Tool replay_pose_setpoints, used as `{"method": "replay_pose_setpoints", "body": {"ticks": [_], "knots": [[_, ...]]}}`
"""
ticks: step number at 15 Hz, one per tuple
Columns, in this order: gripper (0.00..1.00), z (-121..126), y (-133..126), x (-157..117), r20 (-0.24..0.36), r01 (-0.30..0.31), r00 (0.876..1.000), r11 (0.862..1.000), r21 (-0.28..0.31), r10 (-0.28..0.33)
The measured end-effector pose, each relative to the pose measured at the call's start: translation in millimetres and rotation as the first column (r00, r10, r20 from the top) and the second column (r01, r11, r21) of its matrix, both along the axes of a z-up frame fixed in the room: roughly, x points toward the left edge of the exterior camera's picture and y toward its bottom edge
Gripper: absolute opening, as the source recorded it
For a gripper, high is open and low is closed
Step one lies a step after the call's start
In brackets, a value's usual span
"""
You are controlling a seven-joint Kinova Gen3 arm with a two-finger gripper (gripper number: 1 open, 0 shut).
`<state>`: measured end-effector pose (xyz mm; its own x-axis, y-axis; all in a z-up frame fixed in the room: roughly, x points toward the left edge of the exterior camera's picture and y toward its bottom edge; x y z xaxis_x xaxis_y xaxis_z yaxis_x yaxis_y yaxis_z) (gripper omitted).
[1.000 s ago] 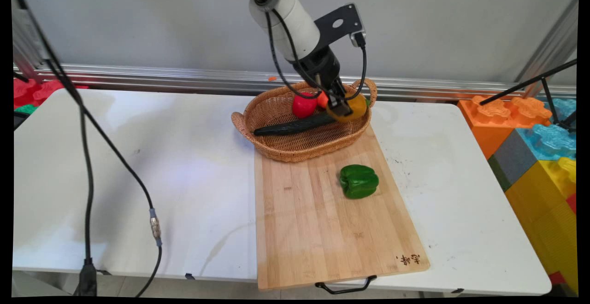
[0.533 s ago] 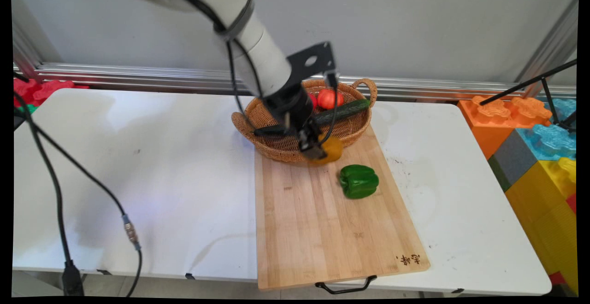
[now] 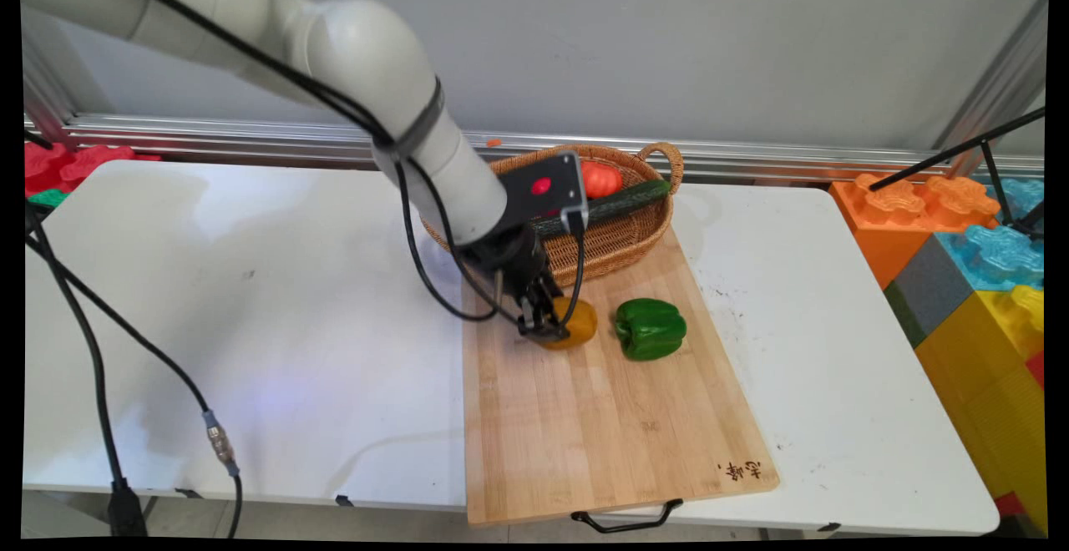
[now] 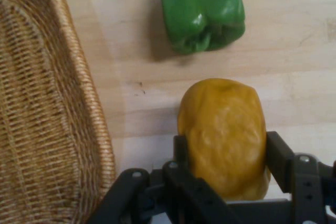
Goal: Place the picked object on the cutting board
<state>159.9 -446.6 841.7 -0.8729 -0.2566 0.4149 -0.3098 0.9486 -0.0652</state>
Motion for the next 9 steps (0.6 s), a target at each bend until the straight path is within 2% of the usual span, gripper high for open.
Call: {"method": "replay_pose_setpoints", "body": {"ticks": [4,8,9], "knots": [[0.0,-22.4,5.8,0.1,0.003,-0.001,1.0,1.0,-0.004,0.001],[0.0,-31.3,9.3,-0.5,0.005,0.0,1.0,1.0,-0.013,0.0],[1.0,-31.5,9.7,-0.8,0.004,0.001,1.0,1.0,-0.014,-0.001]]}}
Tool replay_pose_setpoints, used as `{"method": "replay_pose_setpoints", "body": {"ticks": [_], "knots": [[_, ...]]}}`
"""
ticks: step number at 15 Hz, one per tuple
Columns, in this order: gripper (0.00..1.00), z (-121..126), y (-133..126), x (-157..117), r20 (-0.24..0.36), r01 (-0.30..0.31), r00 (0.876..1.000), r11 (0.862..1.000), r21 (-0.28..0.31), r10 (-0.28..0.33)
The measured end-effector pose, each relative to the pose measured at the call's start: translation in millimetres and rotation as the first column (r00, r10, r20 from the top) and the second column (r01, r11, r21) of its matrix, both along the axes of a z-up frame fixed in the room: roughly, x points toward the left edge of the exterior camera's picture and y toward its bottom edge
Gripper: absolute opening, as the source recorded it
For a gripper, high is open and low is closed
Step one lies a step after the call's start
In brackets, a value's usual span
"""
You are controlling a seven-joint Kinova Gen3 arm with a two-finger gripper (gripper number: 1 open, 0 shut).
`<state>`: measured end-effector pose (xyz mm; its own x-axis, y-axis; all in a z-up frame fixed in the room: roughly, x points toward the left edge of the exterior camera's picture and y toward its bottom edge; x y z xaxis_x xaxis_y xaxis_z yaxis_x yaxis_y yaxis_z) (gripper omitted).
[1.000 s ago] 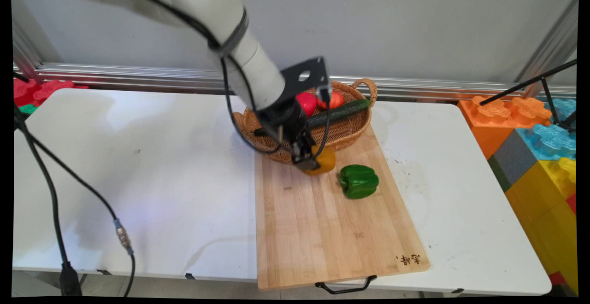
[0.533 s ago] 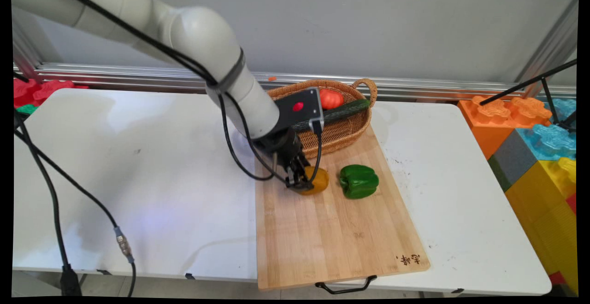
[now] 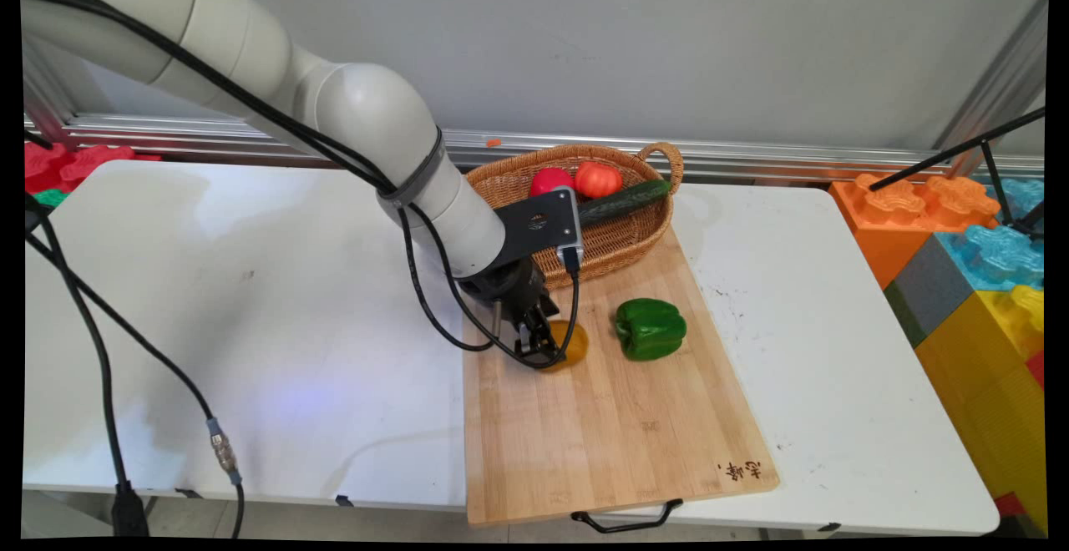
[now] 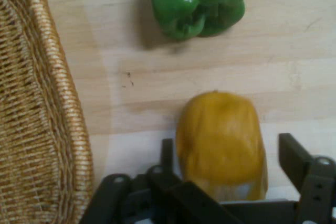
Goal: Place the picked object on the cutting board
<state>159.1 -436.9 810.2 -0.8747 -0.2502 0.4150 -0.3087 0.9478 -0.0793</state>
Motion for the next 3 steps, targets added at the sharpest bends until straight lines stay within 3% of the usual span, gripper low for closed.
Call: {"method": "replay_pose_setpoints", "body": {"ticks": [3], "knots": [[1.0,9.0,-1.2,-5.2,-0.016,0.007,1.0,1.0,-0.016,-0.007]]}}
